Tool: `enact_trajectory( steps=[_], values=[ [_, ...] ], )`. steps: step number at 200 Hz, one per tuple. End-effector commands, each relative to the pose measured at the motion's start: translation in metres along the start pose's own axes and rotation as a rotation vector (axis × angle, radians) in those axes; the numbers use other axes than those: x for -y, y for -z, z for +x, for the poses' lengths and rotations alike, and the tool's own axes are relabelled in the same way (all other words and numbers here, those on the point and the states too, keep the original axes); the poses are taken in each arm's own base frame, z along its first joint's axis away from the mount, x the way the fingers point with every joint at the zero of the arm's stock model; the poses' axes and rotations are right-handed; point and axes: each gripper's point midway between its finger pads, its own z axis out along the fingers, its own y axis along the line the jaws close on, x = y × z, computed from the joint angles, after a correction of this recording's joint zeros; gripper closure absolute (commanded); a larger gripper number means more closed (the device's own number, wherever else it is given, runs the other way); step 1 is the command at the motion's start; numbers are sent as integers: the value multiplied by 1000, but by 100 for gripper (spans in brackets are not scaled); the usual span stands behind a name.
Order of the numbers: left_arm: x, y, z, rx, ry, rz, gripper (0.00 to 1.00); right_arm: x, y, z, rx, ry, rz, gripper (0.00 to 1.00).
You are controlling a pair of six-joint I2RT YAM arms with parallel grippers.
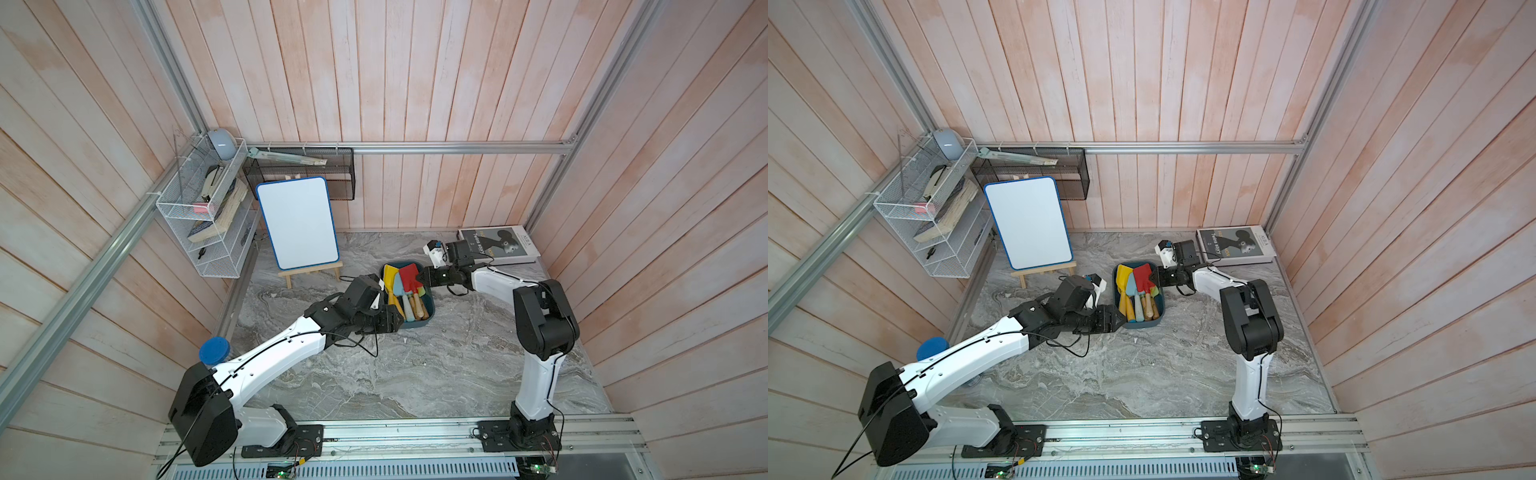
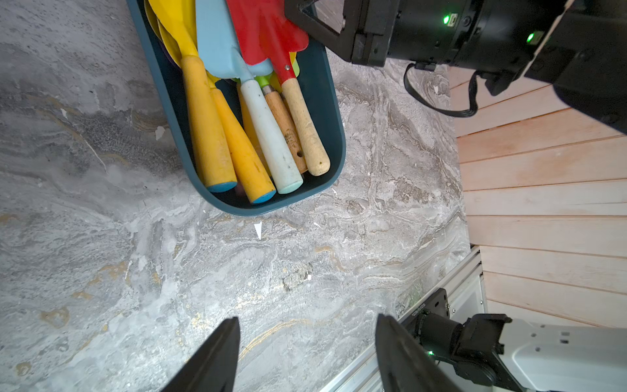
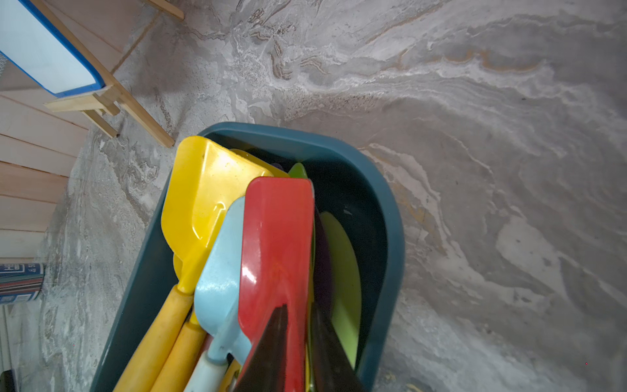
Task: Put the shovel into the storage box
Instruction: Place the shovel in the storage box, then reset both arms
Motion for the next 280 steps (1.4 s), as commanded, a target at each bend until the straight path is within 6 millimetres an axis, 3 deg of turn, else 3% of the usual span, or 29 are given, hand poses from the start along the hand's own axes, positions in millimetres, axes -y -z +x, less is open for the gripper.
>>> enact_trajectory(
  steps=[1, 65, 88, 117, 127, 135, 141, 145, 170, 193, 211, 236, 255, 280],
  values=[
    [5, 6, -4, 21, -29, 12, 32, 4, 6, -3, 5, -4, 29, 76],
    [-19, 8, -23, 130, -98, -93, 31, -9, 32, -21, 45, 9, 46, 70],
    [-40, 23, -44, 237, -83, -165, 22, -14, 50, -25, 68, 25, 74, 66],
    [-79, 66, -81, 446, -21, -207, 17, -11, 80, -18, 98, 38, 167, 60],
    [-98, 87, -92, 529, -6, -244, 13, -5, 94, -14, 119, 21, 222, 46],
    [-114, 105, -101, 596, 5, -291, 9, 1, 107, -12, 145, 6, 264, 30],
    [-126, 121, -106, 652, 15, -325, 3, 6, 115, -6, 155, -10, 289, 9],
    [-134, 131, -109, 685, 22, -348, 0, 8, 122, -4, 169, -18, 302, 4],
    [-169, 186, -123, 856, 34, -463, 0, 23, 161, 16, 251, -69, 365, 2],
    [-191, 216, -127, 953, -27, -577, 0, 40, 194, 34, 323, -81, 467, 2],
    [-196, 217, -125, 1007, -175, -613, 0, 57, 219, 47, 382, -65, 603, 2],
    [-200, 193, -105, 1097, -410, -602, 1, 73, 252, 54, 530, -49, 729, 2],
    [-222, 183, -86, 1195, -352, -613, 1, 61, 258, 52, 645, 58, 683, 2],
    [-248, 154, -76, 1144, -319, -621, 0, 55, 265, 59, 773, 168, 681, 2]
  ],
)
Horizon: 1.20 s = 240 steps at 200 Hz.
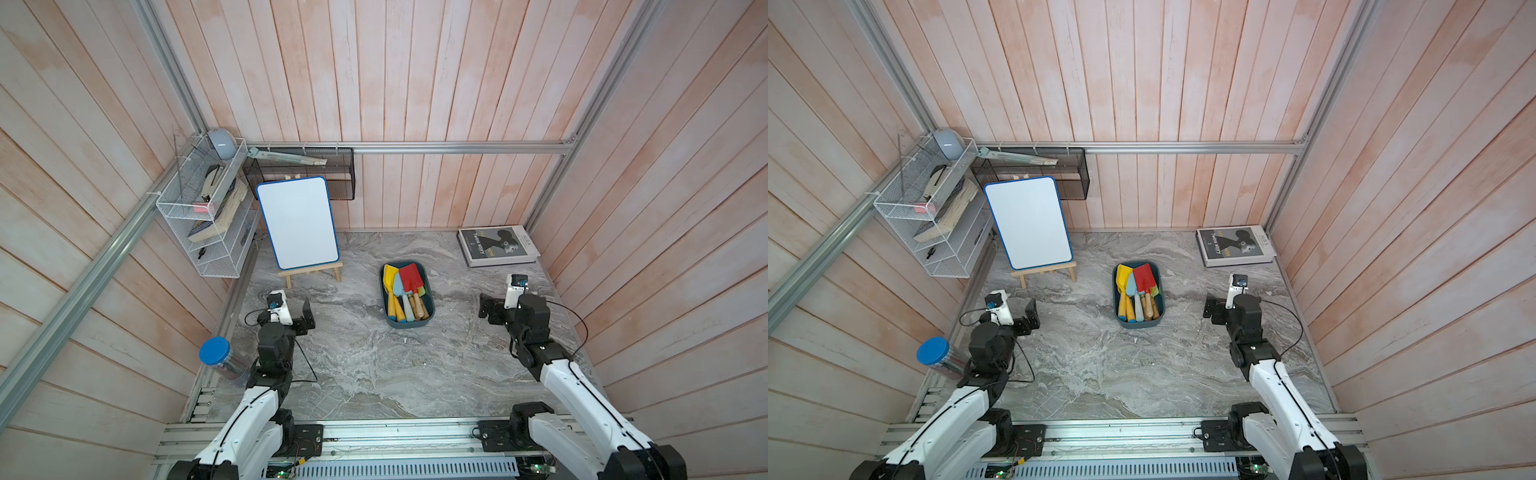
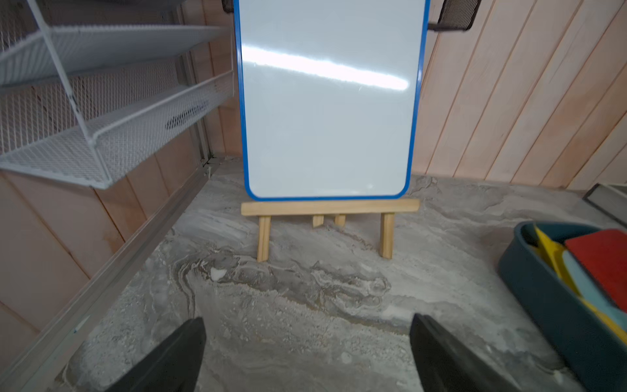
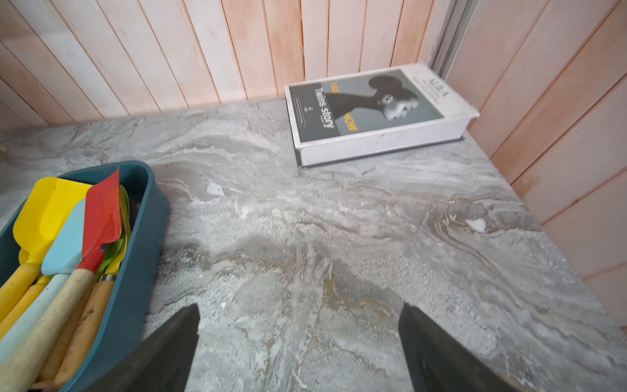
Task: Put the shovel into the storage box
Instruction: Reset both arms
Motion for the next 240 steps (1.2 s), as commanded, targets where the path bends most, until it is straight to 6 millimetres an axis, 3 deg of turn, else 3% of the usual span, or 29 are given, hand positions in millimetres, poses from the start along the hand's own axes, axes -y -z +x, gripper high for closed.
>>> enact_trajectory(
  steps=[1, 15, 32, 64, 73, 86, 101, 115, 125, 143, 160, 240],
  values=[
    [1, -3, -41, 223, -5, 6, 0, 2, 10, -29, 231, 71, 4, 2],
    [5, -12, -28, 214, -24, 24, 0, 7, 15, -26, 300, 90, 26, 2],
    [12, -18, -31, 259, -73, 57, 1, 19, 16, -22, 355, 83, 70, 2],
    [9, -44, -12, 223, -77, 68, 0, 40, 9, -12, 404, 40, 111, 2],
    [8, -43, -16, 233, -68, 69, 0, 43, 4, -8, 407, 38, 116, 2],
    [3, -55, -5, 140, -48, 55, 0, 44, -3, -2, 406, 53, 114, 2],
    [4, -66, -7, 132, -46, 66, 1, 42, -4, -10, 475, 73, 100, 2],
    [4, -78, -1, 61, -45, 81, 0, 43, -27, 7, 406, 76, 84, 2],
    [5, -75, -4, 90, -40, 86, 0, 42, -33, 0, 435, 79, 81, 2],
    [3, -76, -3, 83, -38, 82, 0, 61, -64, 11, 249, 1, 111, 2],
    [3, -75, -3, 83, -40, 82, 0, 60, -55, 6, 327, 6, 111, 2],
    [3, -75, -3, 84, -39, 82, 0, 59, -57, 7, 309, 16, 111, 2]
  ],
)
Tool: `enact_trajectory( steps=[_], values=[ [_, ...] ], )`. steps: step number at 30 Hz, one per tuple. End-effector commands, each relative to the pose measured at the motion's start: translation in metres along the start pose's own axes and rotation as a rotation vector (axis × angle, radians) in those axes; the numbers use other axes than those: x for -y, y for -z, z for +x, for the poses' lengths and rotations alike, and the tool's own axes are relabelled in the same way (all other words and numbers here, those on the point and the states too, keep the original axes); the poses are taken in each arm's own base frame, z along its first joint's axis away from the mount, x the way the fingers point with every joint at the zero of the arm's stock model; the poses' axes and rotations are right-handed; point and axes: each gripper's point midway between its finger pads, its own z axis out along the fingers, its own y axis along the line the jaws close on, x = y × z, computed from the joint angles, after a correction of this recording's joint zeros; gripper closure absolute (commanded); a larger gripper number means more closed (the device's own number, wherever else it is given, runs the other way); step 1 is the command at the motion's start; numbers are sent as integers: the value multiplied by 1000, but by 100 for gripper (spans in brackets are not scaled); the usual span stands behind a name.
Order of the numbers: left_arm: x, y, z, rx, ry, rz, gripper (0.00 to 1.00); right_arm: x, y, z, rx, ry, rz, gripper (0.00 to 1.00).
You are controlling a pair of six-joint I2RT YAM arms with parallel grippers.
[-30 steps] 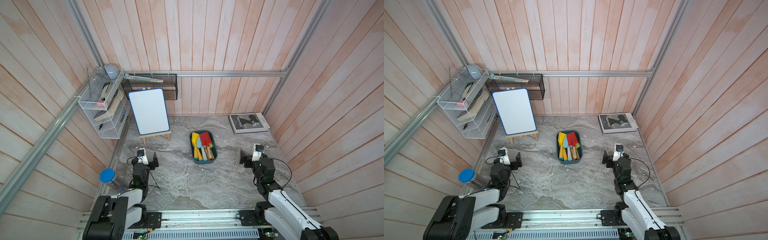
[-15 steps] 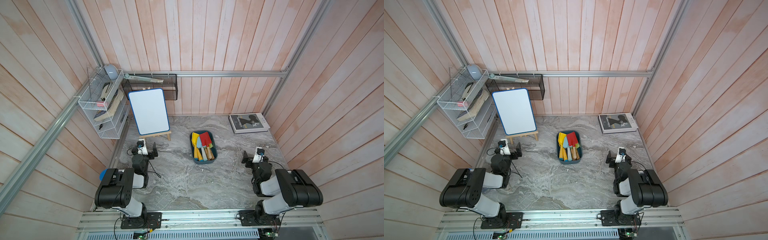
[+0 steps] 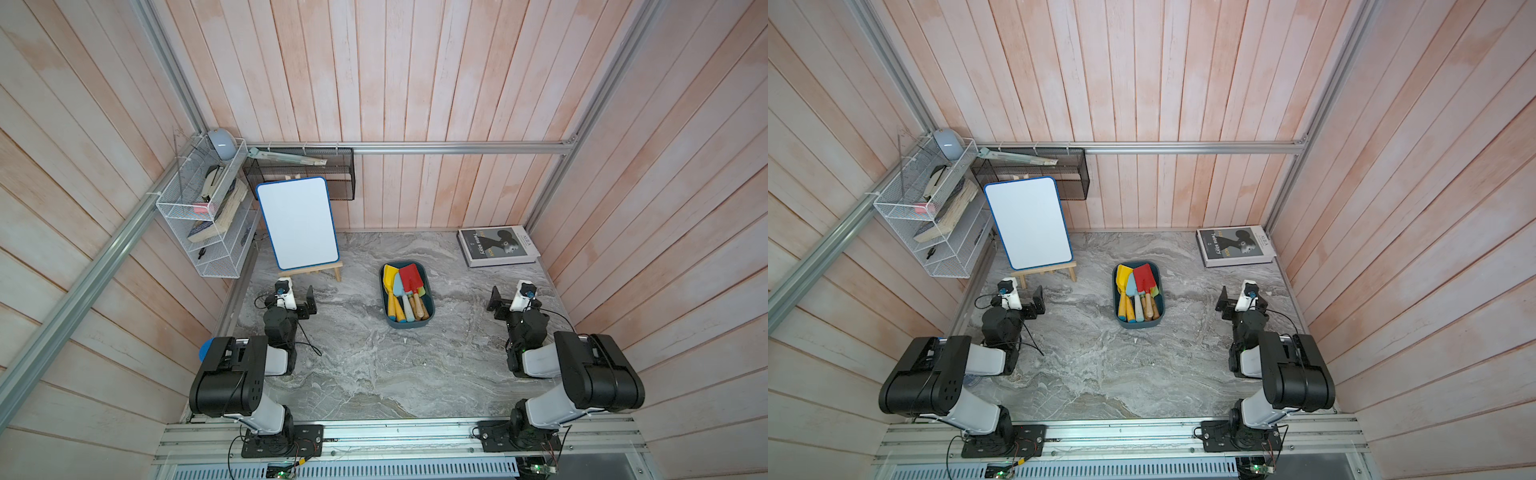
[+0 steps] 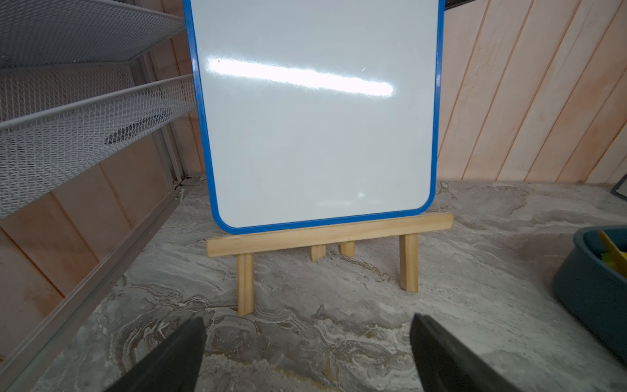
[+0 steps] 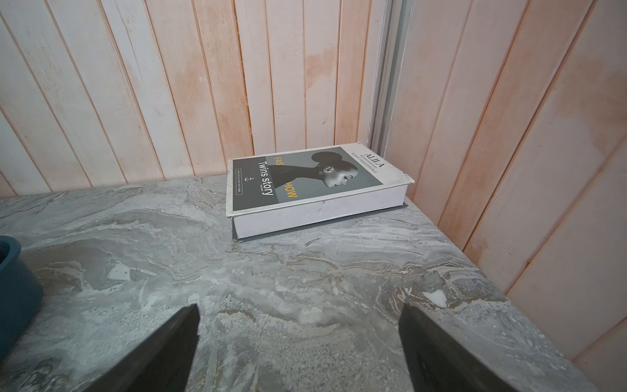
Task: Put the shovel into the storage box
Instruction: Reset both arms
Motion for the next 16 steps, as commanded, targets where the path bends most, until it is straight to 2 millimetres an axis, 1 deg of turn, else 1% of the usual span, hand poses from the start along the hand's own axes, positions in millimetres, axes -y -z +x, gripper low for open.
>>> enact_trajectory(
  steps=[1, 16],
  values=[
    [0, 0, 0, 2, 7, 4, 0, -2, 0, 0, 4, -4, -9, 2],
    [-1, 0, -1, 3, 7, 3, 0, -4, -1, 0, 3, 4, -13, 2]
  ],
)
